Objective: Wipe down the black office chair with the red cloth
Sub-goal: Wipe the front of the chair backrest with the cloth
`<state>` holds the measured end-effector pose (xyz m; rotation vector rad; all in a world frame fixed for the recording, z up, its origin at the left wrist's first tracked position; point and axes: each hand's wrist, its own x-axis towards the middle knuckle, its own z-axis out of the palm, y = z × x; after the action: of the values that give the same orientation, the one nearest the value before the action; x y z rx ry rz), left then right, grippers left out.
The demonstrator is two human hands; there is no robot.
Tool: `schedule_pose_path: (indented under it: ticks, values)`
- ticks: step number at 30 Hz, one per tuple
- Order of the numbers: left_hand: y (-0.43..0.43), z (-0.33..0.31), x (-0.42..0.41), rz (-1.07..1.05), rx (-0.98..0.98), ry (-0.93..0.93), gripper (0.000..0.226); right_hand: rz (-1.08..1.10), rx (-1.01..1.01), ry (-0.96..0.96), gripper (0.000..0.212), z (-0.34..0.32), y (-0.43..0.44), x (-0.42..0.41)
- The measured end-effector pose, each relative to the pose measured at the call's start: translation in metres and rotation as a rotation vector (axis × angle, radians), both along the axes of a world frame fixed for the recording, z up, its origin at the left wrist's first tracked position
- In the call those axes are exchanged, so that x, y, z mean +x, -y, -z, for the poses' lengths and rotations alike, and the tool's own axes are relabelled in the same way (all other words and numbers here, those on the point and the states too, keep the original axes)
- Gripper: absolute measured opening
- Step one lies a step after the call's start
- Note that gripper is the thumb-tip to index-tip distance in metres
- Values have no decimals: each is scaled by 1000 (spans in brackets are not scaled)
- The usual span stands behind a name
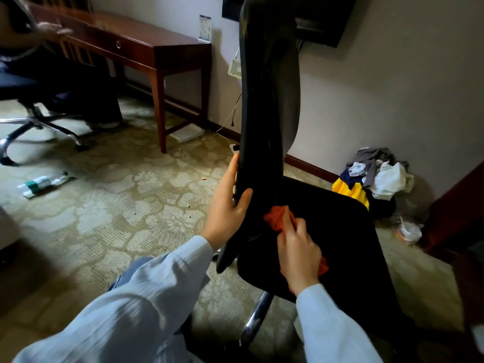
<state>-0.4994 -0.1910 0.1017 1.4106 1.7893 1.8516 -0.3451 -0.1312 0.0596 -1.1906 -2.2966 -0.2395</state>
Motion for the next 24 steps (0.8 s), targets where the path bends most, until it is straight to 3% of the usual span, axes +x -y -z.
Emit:
schedule_pose_path:
  ticks: [4, 10, 13, 16, 19, 24]
  values:
    - [-2, 9, 4, -22, -5, 6, 77, -3, -271, -248, 45, -5, 7, 8]
    - [-5, 10, 6, -25, 34, 15, 78, -171, 7, -567, 31, -61, 10, -31]
    - [-4, 8, 5, -19, 44, 13, 79, -143, 67, -558, 32, -80, 0, -52]
    - [-3, 7, 5, -24, 31, 12, 78, -169, -13, -568, 34, -79, -1, -60]
    - [-3, 10, 3, -31, 9, 5, 77, -199, 16, -544, 46, -72, 2, -59]
    - [-4, 11, 3, -52, -6, 41, 76, -164, 111, -571, 28, -65, -8, -66]
